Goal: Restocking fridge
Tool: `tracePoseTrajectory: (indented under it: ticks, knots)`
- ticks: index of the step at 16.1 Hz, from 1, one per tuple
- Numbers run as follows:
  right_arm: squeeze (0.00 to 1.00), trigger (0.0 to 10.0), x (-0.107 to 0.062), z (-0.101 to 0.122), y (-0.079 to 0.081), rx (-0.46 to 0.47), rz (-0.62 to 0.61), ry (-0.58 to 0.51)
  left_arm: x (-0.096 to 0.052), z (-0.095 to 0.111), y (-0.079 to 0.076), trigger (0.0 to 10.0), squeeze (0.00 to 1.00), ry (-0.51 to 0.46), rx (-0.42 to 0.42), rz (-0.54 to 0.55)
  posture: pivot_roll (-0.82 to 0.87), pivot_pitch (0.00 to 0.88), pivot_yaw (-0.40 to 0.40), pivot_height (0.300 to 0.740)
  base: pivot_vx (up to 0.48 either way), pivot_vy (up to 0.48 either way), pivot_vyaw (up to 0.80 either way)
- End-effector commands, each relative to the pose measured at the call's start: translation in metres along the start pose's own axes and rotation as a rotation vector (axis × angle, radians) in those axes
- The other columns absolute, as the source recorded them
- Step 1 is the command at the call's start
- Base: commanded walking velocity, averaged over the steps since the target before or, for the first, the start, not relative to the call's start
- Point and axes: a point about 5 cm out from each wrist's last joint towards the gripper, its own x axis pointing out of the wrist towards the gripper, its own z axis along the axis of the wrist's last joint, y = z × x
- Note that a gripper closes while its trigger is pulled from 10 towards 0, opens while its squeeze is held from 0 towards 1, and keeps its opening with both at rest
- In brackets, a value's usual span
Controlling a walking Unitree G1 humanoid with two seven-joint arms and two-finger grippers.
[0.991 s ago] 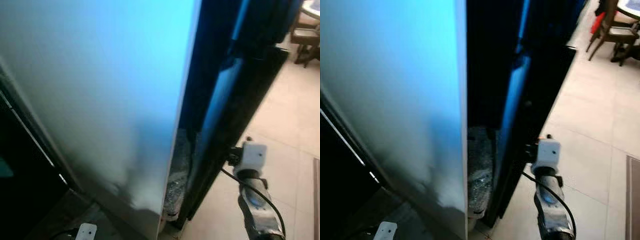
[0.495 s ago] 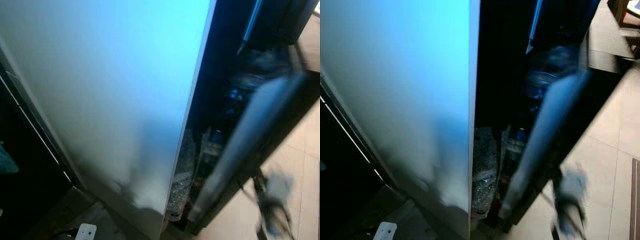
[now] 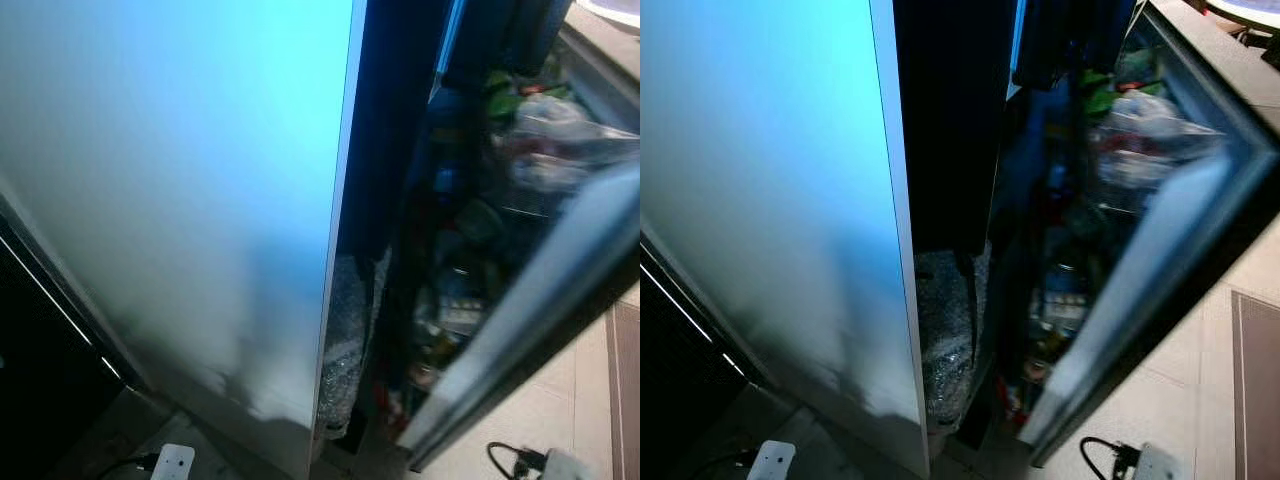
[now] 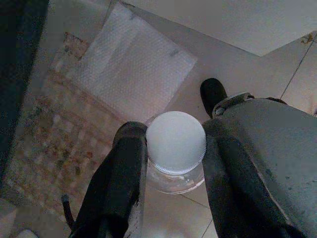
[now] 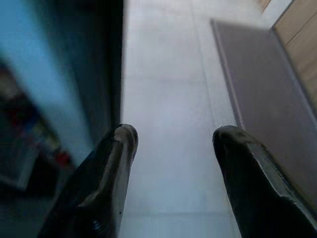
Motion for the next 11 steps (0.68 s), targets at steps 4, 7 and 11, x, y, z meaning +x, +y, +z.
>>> tracePoseTrajectory:
  ticks: [4,7,11]
  knots:
    - [0.00,10.0,0.009,-0.010,0.019,-0.016,0.164,0.147,0.000,0.001,-0.001,10.0,0.00,0.007,0.020,-0.007,-0.18,0.000,-0.016,0.740,0.000,0.000,0.00]
    - [0.00,10.0,0.002,-0.036,0.025,-0.046,0.235,0.359,0.000,0.001,-0.001,10.0,0.00,0.006,0.018,-0.009,-0.17,0.000,-0.015,0.740,0.000,0.000,0.00]
    - [0.00,10.0,-0.002,-0.048,0.018,-0.080,0.250,0.452,0.000,0.001,-0.002,10.0,0.00,0.004,0.021,-0.008,-0.16,0.000,-0.017,0.740,0.000,0.000,0.00]
